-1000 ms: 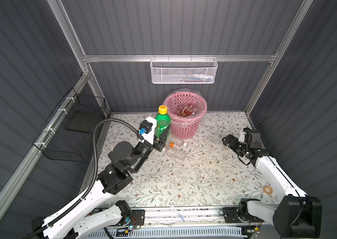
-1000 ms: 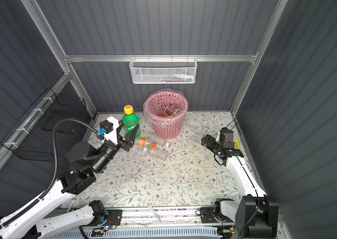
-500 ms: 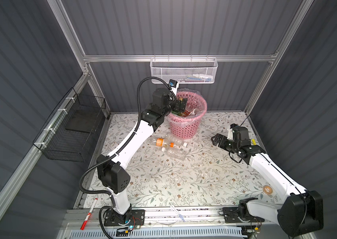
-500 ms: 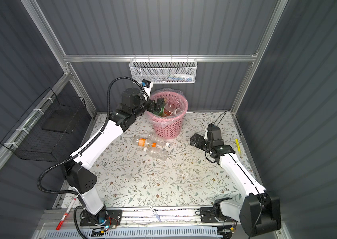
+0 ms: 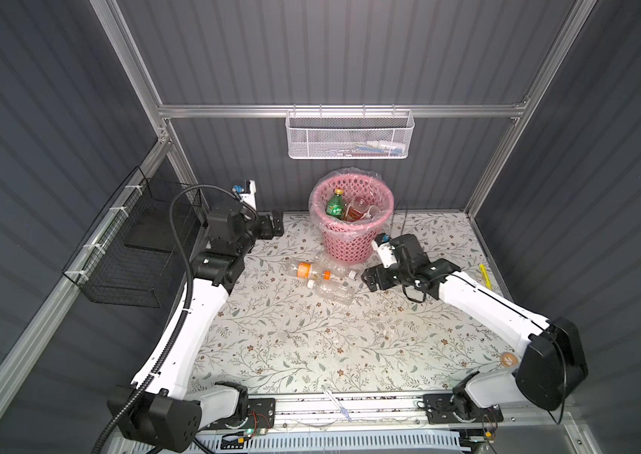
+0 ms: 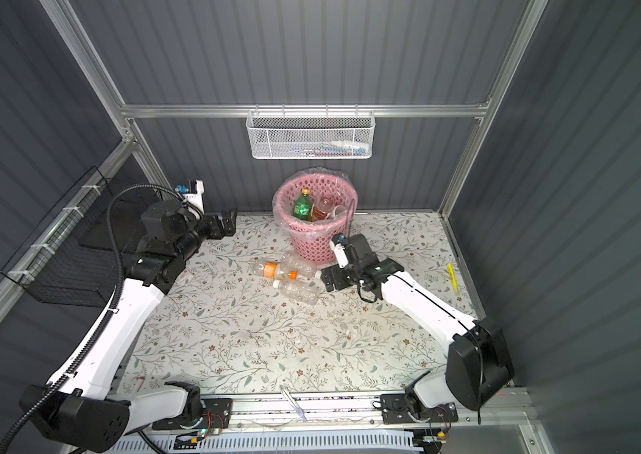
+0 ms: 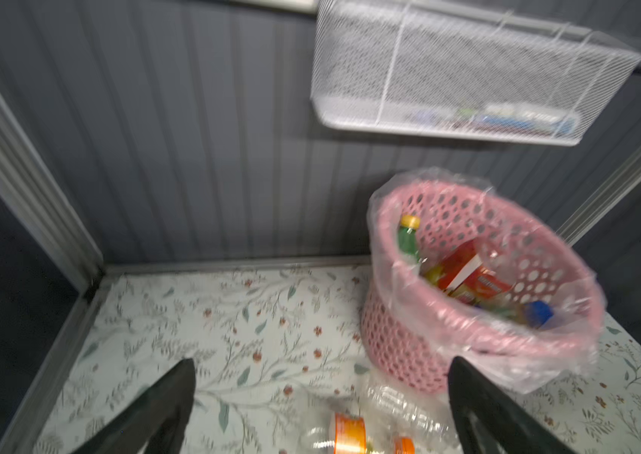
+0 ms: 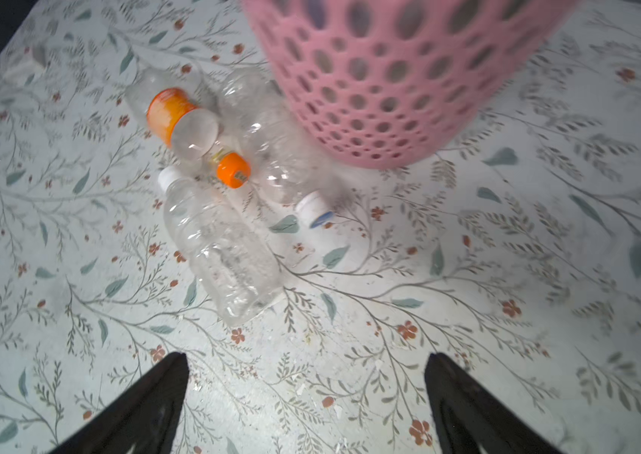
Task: Throw the plastic bottles in the bin
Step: 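Grasp the white-capped clear bottle with the right gripper while the left gripper withdraws, then lift the white-capped clear bottle high with the right gripper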
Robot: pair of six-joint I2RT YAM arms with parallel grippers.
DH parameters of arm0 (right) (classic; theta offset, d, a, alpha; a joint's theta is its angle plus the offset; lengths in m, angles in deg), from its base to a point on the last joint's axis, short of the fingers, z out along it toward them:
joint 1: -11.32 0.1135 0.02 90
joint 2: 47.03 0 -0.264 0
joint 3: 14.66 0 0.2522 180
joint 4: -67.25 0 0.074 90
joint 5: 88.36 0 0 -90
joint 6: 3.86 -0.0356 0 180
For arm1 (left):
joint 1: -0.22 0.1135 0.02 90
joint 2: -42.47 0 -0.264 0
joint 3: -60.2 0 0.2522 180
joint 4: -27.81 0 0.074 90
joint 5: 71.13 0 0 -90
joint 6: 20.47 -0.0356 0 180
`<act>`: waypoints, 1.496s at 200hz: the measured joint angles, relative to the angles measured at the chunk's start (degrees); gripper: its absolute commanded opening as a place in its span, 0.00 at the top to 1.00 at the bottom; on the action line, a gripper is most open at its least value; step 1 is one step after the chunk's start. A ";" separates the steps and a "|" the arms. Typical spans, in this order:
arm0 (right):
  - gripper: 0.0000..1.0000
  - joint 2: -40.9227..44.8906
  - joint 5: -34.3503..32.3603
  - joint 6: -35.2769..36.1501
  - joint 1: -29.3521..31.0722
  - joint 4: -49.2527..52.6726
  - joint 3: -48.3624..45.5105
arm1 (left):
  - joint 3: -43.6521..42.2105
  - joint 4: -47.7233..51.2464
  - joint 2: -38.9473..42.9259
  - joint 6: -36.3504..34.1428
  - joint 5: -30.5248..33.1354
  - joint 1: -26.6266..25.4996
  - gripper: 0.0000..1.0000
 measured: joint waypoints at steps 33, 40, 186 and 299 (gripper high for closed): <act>0.05 -9.92 -1.05 6.23 6.75 2.86 6.91 | -10.03 3.17 1.42 3.41 -5.70 7.74 0.00; 0.05 -12.15 -1.25 7.39 7.65 3.23 8.41 | -11.10 3.34 1.81 3.76 -6.56 9.03 0.00; 0.24 -31.06 -6.71 15.30 11.87 0.59 16.68 | -16.52 -0.68 3.89 6.78 -12.22 12.31 0.00; 0.40 -0.44 -12.00 8.11 12.22 -8.46 -3.85 | -17.64 -2.49 2.93 6.97 -13.38 12.41 0.00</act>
